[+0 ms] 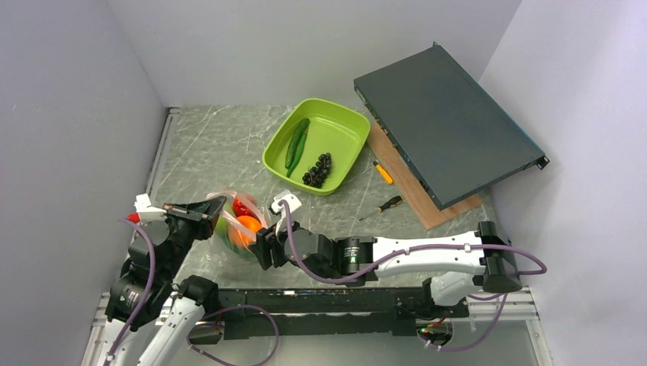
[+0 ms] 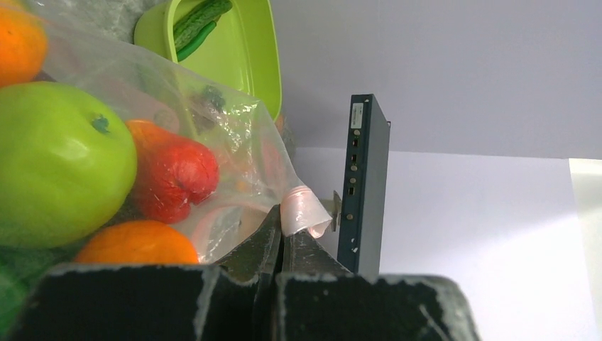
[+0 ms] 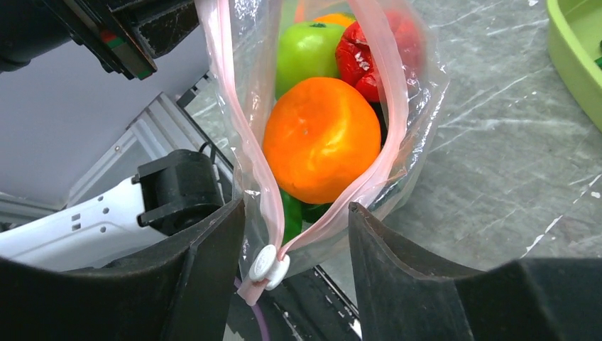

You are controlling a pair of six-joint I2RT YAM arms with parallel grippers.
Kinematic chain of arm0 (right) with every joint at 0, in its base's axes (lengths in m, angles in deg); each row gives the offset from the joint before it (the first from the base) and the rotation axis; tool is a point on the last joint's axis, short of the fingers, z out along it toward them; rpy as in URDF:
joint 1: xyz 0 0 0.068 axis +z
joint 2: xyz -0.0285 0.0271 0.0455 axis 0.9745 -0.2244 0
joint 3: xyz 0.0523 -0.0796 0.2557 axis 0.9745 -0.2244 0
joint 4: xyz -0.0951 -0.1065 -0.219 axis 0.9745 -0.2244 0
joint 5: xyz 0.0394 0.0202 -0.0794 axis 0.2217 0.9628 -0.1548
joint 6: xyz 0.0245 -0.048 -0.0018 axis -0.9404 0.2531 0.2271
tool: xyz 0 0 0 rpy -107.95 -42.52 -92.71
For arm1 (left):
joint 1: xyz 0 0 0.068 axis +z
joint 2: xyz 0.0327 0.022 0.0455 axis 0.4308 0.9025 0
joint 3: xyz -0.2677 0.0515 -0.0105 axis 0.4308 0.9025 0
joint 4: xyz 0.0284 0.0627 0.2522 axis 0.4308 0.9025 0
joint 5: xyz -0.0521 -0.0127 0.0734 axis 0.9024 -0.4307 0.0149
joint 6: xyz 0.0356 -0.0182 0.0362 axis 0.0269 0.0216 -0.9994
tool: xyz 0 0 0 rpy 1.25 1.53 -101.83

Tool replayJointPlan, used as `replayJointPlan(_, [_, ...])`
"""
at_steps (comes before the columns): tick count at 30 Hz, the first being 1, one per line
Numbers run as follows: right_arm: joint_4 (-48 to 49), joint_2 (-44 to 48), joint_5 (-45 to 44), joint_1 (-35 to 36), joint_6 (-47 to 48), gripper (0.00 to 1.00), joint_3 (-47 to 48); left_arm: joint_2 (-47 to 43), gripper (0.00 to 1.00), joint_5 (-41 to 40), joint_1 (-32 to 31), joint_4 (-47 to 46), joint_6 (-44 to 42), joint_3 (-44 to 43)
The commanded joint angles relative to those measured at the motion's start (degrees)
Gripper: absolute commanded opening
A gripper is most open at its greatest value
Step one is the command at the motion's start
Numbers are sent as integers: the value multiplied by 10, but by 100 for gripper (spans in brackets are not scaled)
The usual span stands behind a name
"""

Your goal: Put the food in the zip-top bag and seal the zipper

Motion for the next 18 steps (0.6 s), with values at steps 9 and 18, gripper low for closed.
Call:
replayJointPlan(9, [36,10,-1,-4,-3,15,-20,-23,0,7,0,-26,41,-6])
replayJointPlan(18, [68,35,69,-38,227,0,-11,-43,66,2,0,97,-138,-64])
